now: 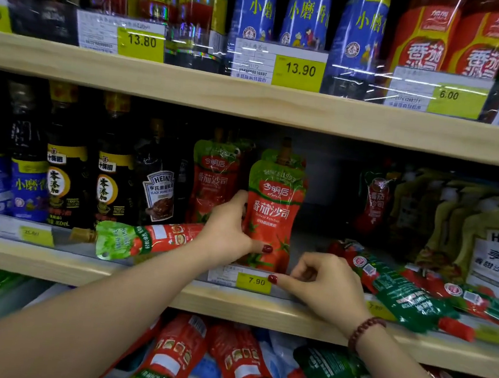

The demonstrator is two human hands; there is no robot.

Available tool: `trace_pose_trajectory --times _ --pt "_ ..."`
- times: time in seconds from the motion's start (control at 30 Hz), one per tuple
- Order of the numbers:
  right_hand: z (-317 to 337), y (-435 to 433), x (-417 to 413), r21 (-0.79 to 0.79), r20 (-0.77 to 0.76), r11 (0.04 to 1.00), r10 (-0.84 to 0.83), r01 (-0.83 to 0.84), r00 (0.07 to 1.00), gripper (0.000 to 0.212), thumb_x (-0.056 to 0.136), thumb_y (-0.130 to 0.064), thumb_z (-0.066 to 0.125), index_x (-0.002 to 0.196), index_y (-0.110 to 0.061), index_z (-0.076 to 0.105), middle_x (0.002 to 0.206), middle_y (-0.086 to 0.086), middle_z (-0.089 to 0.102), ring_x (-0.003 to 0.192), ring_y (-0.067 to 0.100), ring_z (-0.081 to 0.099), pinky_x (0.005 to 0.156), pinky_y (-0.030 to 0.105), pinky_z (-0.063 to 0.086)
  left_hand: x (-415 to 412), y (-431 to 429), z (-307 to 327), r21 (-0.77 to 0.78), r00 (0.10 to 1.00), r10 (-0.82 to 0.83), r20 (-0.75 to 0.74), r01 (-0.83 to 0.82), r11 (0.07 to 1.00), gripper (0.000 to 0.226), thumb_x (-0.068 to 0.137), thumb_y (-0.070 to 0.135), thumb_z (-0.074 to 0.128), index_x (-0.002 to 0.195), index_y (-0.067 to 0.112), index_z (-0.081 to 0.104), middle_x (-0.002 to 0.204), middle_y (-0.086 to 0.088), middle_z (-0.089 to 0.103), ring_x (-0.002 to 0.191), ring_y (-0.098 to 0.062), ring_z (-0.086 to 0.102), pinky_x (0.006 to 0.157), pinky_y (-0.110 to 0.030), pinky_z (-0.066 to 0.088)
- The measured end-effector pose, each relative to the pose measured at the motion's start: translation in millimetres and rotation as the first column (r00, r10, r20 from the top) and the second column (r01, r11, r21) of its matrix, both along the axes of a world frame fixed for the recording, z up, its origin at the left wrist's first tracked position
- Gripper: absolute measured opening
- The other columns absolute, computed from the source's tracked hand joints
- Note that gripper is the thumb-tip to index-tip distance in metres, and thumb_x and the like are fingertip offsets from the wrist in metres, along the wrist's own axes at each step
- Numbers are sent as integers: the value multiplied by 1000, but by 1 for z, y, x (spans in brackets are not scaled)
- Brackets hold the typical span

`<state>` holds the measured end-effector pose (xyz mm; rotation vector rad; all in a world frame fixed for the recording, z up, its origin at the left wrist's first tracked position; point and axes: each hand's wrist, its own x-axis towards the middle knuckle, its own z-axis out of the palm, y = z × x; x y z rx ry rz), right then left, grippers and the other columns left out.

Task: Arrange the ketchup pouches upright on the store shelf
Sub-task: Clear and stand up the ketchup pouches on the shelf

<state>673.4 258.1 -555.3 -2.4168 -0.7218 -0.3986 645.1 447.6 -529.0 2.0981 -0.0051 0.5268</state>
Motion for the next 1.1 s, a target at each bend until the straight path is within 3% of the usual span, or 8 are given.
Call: trace_pose_trajectory --times 0.17,0.37,0.43,0.5,0.57,0.6,0.77,1.1 --pt "-2 0 0 -59 72 998 -18 22 997 49 57 -77 55 53 -28 53 54 -14 60 56 -3 54 47 19 37 22 -4 -3 -21 989 143 32 -142 990 73 57 8 85 117 22 45 116 -4 61 108 -25 59 94 -45 49" --pt "-7 -2 -1 -67 128 997 -15 23 992 51 57 -81 47 54 -30 51 51 -16 56 53 -5 51 44 15 25 42 -9 -11 27 978 196 75 -198 980 75 68 11 79 130 20 39 124 -8 59 116 -27 56 96 -37 44" --pt "-8 -3 0 -68 137 998 -10 19 991 51 58 -81 47 54 -30 49 50 -17 55 52 -6 51 44 14 24 41 -9 -12 55 976 199 91 -205 977 90 67 14 80 139 23 27 126 -8 58 117 -28 55 95 -35 42" --pt "-9 -2 1 -65 150 998 -5 15 989 52 58 -81 45 54 -30 48 49 -17 54 52 -5 50 44 14 24 35 -7 -12 133 975 188 117 -203 970 116 65 19 83 146 34 0 127 -9 57 116 -28 56 93 -34 43" --pt "-10 -2 1 -64 157 998 -4 14 988 52 57 -82 44 53 -30 47 48 -17 53 51 -5 50 44 14 23 27 -6 -13 272 982 150 118 -178 946 132 62 23 84 136 53 -21 126 -10 54 113 -28 57 91 -36 45" --pt "-11 -2 1 -65 159 998 -4 15 987 51 57 -82 44 52 -31 46 48 -17 52 51 -5 50 43 14 23 24 -6 -14 346 985 133 113 -164 924 133 63 22 84 130 60 -24 126 -10 52 112 -28 57 90 -36 46" --pt "-11 -2 0 -75 184 997 -15 30 983 50 58 -81 43 50 -32 43 47 -16 51 50 -5 49 41 16 22 26 -4 -13 464 988 147 57 -156 872 119 70 13 77 137 57 -10 119 -9 53 110 -28 57 91 -36 48" --pt "-12 -1 -2 -81 205 997 3 14 979 50 60 -79 46 50 -30 40 47 -16 48 51 -4 46 45 13 22 52 -5 -11 467 977 213 -1 -188 864 115 77 9 69 138 50 -20 121 -14 54 106 -30 59 90 -43 51"
